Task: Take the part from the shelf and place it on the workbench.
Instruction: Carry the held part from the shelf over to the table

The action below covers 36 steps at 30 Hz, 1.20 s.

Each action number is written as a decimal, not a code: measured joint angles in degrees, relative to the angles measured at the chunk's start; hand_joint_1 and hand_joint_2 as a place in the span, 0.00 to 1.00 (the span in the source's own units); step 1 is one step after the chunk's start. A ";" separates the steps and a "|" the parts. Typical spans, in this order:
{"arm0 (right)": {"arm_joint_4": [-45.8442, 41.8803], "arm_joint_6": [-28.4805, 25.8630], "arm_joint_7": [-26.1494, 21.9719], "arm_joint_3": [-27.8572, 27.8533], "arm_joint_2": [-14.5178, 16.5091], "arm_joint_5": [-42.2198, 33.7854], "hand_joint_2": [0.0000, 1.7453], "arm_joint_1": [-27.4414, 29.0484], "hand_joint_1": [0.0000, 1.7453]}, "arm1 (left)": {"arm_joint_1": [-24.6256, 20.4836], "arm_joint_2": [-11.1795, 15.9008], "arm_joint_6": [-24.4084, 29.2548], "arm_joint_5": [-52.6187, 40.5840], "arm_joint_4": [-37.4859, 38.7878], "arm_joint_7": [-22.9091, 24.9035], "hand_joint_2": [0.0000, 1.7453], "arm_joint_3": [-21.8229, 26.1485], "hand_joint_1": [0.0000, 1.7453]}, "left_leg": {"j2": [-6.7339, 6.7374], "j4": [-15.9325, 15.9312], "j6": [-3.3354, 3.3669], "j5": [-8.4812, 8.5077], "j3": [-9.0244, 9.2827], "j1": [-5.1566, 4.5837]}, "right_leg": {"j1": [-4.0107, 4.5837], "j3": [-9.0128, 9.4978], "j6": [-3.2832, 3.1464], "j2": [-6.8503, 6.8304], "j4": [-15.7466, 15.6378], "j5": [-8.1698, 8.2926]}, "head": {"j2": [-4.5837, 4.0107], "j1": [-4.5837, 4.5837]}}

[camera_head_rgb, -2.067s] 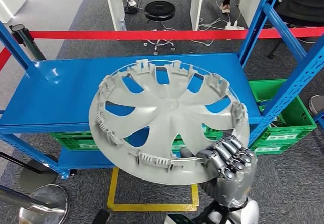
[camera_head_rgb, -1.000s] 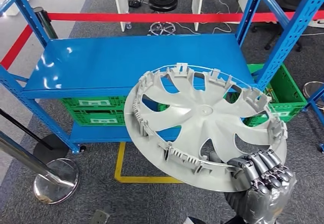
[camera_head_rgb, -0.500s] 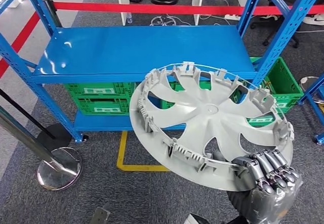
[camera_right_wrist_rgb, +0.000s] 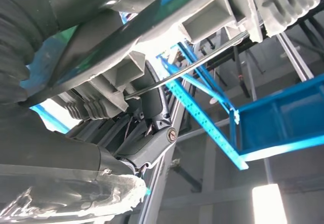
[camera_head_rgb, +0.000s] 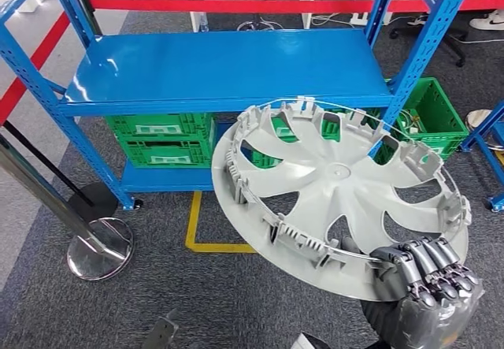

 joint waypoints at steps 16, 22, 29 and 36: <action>-1.97 0.00 1.90 -0.01 0.17 2.34 1.00 0.85 1.00 | -0.99 0.16 -0.49 -0.80 0.19 0.07 1.00 -1.26 0.00 | 0.04 -2.73 1.71 -4.26 8.81 0.57 | -0.07 -10.01 1.73 0.16 4.56 3.52 | 0.00 -0.14; -2.12 0.00 2.31 -0.01 0.17 2.92 1.00 0.92 1.00 | -1.06 0.11 -0.75 -1.08 0.21 0.09 1.00 -1.34 0.00 | 1.07 -2.23 2.24 -0.06 3.22 0.32 | -0.25 -10.08 2.24 0.15 18.72 -2.44 | 0.00 0.32; -2.97 0.00 2.97 0.15 0.21 3.85 1.00 1.13 1.00 | -1.35 0.13 -0.99 -1.27 0.21 0.10 1.00 -1.50 0.00 | 1.20 -1.25 0.64 3.69 -0.45 0.14 | 0.12 3.59 0.89 -0.17 -0.93 -2.13 | 0.00 0.34; -3.20 0.00 3.46 0.21 0.26 4.09 1.00 1.47 1.00 | -1.16 0.27 -1.09 -1.30 0.23 0.14 1.00 -1.73 0.00 | 0.37 15.35 -0.95 -8.42 -3.25 0.64 | 0.14 -2.60 -0.82 0.15 0.19 2.73 | 0.00 -0.13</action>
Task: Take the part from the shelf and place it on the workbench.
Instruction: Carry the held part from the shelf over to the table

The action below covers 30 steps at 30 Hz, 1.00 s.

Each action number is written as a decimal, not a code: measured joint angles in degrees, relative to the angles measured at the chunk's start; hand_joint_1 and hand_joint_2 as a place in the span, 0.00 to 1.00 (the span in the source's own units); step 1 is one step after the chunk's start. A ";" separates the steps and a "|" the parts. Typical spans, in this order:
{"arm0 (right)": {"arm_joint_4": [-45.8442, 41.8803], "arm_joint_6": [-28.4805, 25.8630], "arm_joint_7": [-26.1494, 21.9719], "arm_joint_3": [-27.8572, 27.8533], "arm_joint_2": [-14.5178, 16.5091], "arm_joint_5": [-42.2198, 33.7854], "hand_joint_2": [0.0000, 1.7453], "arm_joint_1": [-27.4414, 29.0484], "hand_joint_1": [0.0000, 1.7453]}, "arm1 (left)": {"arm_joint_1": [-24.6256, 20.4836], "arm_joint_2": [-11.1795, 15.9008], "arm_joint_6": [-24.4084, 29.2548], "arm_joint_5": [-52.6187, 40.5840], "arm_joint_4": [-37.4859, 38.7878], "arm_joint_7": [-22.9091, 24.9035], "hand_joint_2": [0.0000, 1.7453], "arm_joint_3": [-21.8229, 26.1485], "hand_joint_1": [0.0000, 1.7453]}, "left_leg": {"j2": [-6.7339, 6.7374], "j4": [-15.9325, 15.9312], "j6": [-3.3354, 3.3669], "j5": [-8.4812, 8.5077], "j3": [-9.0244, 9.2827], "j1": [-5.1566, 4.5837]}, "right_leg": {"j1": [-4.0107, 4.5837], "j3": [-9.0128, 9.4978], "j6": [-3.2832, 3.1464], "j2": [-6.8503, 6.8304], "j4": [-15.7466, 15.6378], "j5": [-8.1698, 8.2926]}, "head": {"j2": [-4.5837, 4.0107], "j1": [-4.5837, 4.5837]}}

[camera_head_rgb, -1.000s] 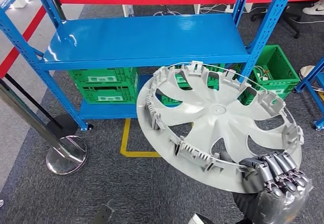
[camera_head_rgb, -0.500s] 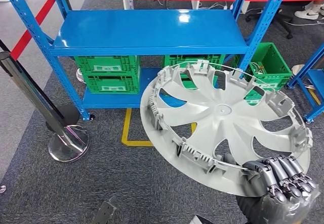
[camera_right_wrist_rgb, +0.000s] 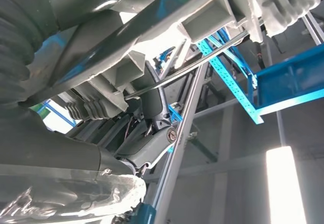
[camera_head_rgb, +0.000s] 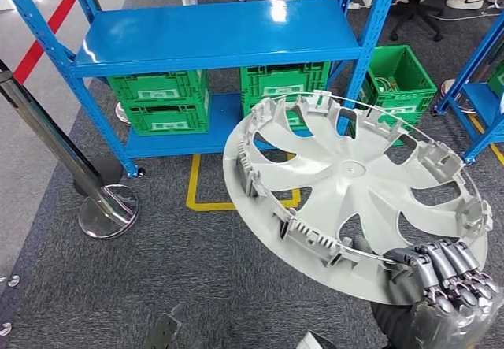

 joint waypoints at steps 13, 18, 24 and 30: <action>-0.94 0.00 0.25 0.11 0.02 0.44 1.00 0.44 1.00 | -0.50 -0.03 -0.04 -0.16 0.07 0.04 1.00 -0.90 0.00 | -0.01 -18.53 3.37 6.41 10.27 -0.19 | -0.39 -9.00 3.15 0.64 11.82 -6.05 | 0.00 0.50; -0.93 0.00 -1.06 0.11 0.02 -0.76 1.00 0.49 1.00 | -0.66 0.08 -0.30 0.54 0.07 0.16 1.00 -0.93 0.00 | 1.52 -17.62 2.69 9.62 5.05 -0.21 | -0.87 -3.93 3.87 -0.09 14.90 -2.14 | 0.00 0.53; -0.51 0.01 -6.27 0.08 0.08 -5.86 1.00 0.51 1.00 | -1.91 0.80 -0.69 3.24 0.28 0.52 1.00 -0.44 0.00 | 1.96 -16.67 0.77 11.89 3.02 -0.13 | -0.43 6.52 1.69 -1.51 -1.13 -5.41 | 0.00 0.41; 0.87 0.03 -9.41 -0.37 0.33 -9.56 1.00 0.42 1.00 | -2.63 1.93 0.24 5.38 0.71 1.57 1.00 1.10 0.00 | 0.03 -0.94 -0.39 1.26 -1.73 0.15 | -0.19 3.62 -0.04 0.34 -0.55 -2.67 | 0.00 0.14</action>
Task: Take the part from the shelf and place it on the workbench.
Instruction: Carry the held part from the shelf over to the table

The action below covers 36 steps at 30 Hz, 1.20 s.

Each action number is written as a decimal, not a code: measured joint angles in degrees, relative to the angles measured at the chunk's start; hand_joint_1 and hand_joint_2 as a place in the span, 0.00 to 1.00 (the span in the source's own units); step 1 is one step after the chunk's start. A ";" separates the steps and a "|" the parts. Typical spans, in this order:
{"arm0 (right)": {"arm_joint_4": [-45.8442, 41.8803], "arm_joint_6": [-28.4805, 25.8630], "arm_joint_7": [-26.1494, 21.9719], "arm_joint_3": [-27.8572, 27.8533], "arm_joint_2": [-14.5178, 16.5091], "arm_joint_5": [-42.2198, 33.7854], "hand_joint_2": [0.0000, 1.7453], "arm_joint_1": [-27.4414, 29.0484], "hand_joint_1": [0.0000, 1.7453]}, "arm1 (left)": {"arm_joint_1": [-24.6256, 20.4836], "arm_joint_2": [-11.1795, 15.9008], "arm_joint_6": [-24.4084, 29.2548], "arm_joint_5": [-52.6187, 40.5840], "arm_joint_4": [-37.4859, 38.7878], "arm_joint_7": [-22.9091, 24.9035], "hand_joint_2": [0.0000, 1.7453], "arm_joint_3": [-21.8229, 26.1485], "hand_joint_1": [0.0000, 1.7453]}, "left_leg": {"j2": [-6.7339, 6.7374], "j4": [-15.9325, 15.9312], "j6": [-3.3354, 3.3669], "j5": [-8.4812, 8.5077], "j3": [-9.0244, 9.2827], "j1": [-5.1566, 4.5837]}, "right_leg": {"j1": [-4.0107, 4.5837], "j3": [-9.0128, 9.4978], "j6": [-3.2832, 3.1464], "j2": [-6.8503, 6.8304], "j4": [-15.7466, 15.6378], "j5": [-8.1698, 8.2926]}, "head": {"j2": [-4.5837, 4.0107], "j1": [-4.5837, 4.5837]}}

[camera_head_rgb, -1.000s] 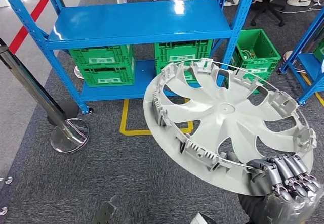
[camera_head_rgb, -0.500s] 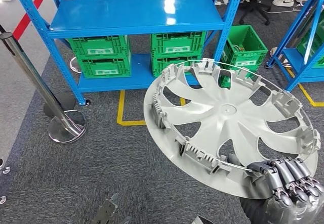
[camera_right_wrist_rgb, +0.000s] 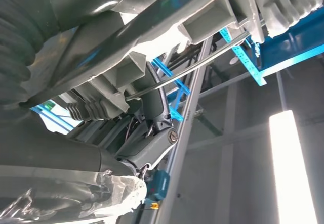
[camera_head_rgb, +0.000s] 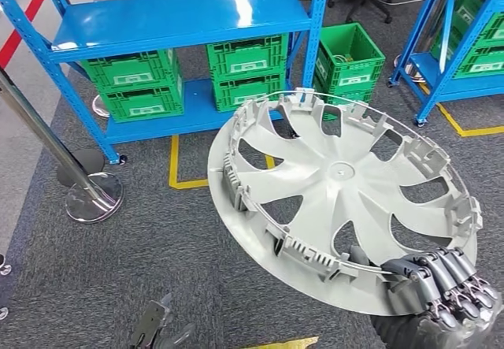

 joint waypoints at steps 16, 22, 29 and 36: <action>0.59 -0.01 0.89 -0.17 0.00 1.59 1.00 0.24 1.00 | -1.66 0.51 0.46 -0.29 0.62 0.67 1.00 1.02 0.00 | 1.68 -16.97 2.80 6.93 9.14 0.54 | -0.44 -11.41 3.63 0.14 17.91 -5.78 | 0.00 0.73; 0.40 -0.01 1.26 -0.18 -0.01 2.14 1.00 0.53 1.00 | -2.11 0.29 0.49 -0.55 0.68 0.86 1.00 0.88 0.00 | 4.56 -16.25 1.30 6.99 8.96 0.02 | -0.52 -2.88 3.07 -4.41 1.85 0.81 | 0.00 0.70; -0.13 -0.01 2.31 -0.11 0.00 2.95 1.00 1.31 1.00 | -2.05 0.22 0.92 -1.12 0.69 0.87 1.00 0.70 0.00 | 0.36 -3.74 -0.17 -1.00 3.75 0.53 | -0.41 -4.54 0.36 -0.29 1.94 2.28 | 0.00 0.33; -1.19 -0.01 3.95 0.06 0.00 3.76 1.00 2.54 1.00 | -1.97 0.47 2.01 -1.74 0.69 0.99 1.00 0.39 0.00 | -4.26 -13.26 1.85 5.16 9.03 0.40 | 0.25 -5.54 0.55 4.43 2.63 2.93 | 0.00 0.34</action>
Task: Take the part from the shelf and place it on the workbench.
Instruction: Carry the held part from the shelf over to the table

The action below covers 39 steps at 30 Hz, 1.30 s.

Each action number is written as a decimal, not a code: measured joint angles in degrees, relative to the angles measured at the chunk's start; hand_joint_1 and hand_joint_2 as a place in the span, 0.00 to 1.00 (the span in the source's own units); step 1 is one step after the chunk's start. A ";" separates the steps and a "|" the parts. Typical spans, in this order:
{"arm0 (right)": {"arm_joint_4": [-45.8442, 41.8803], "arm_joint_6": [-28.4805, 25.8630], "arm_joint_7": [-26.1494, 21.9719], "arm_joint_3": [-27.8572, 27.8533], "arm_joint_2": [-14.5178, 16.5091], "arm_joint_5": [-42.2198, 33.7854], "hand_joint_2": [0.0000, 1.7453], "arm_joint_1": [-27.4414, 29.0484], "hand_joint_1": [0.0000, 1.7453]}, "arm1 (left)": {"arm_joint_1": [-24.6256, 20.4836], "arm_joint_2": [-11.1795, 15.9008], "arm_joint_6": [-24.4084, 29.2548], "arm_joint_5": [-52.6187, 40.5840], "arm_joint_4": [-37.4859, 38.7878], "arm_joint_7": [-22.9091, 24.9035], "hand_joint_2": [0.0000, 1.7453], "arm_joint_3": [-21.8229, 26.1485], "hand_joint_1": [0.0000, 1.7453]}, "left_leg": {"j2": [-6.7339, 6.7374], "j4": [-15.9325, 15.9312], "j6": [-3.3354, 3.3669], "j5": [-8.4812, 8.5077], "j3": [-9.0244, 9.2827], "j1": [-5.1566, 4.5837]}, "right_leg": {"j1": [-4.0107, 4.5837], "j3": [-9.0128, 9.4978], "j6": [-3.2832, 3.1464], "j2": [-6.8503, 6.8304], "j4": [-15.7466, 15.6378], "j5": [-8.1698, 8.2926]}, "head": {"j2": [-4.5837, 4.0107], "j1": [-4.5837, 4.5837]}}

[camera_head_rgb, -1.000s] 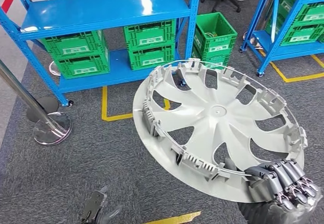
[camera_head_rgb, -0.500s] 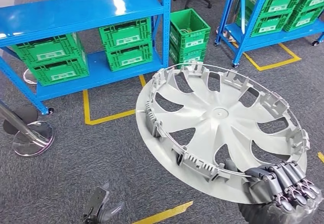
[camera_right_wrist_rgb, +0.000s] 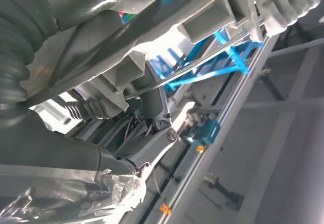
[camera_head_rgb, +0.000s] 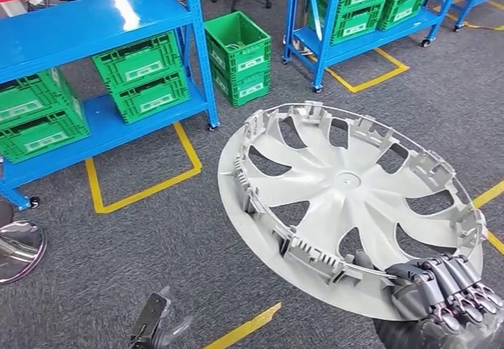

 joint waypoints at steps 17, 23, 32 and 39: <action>-2.10 -0.02 2.04 0.10 0.07 0.10 1.00 1.36 1.00 | -0.90 -0.45 9.47 -0.77 0.00 1.60 1.00 -1.20 0.00 | 8.51 -2.76 -0.45 0.50 0.75 -0.36 | -0.16 1.03 1.72 -7.53 -0.39 -1.04 | 0.00 0.57; -2.52 -0.02 2.25 0.11 0.31 0.13 1.00 1.53 1.00 | -0.99 -0.62 11.00 -1.38 0.00 1.84 1.00 -1.51 0.00 | 4.65 7.20 -1.91 -6.08 -3.38 0.06 | -0.51 0.37 -0.29 -4.52 -0.82 -0.04 | 0.00 0.33; -3.30 -0.02 4.08 0.39 0.33 0.43 1.00 1.64 1.00 | -1.07 -0.61 18.71 -2.61 0.00 2.37 1.00 -2.63 0.00 | 0.02 -1.23 -0.71 -0.49 0.44 0.22 | -0.19 -0.99 0.48 1.28 0.40 0.38 | 0.00 0.40; -3.95 -0.02 4.94 0.43 0.31 0.33 1.00 1.79 1.00 | -0.84 -0.78 18.47 -2.58 0.00 2.62 1.00 -2.94 0.00 | 4.28 -2.42 0.67 0.07 0.52 0.30 | -0.39 -7.91 2.31 -3.76 12.84 -5.91 | 0.00 1.05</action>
